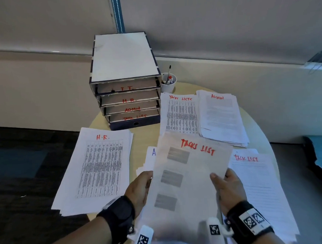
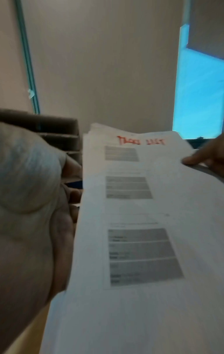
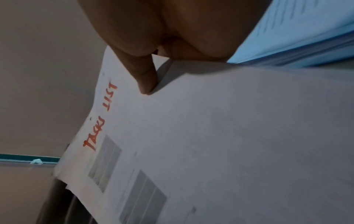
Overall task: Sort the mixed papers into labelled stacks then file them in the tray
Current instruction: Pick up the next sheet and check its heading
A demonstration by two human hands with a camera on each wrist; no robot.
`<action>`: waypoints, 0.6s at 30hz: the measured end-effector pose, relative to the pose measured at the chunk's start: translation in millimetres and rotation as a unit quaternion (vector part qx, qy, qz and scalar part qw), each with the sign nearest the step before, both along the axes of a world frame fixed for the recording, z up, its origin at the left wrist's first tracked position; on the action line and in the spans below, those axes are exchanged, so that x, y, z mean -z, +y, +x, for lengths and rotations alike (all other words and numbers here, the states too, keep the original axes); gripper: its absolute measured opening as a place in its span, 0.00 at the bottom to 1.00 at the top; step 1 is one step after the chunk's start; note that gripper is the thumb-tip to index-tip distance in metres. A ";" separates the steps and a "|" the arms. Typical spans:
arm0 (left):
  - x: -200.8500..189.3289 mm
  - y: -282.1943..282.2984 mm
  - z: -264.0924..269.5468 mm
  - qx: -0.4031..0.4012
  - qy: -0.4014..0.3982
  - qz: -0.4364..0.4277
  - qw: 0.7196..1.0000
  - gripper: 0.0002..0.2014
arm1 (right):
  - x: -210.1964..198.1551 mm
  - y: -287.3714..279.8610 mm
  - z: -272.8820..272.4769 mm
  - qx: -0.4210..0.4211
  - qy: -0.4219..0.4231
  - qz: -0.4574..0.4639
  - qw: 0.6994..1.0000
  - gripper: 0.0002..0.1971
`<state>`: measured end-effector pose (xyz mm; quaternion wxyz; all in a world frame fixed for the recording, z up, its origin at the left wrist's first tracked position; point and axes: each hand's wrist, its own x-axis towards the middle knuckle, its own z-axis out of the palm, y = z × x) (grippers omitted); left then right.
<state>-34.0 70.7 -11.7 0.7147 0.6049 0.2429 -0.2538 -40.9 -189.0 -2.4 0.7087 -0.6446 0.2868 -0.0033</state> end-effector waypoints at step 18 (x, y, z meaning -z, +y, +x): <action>-146.5 -23.4 26.8 0.342 -0.505 0.579 0.541 0.04 | -142.6 53.3 16.5 -0.438 -0.050 -0.660 0.608 0.05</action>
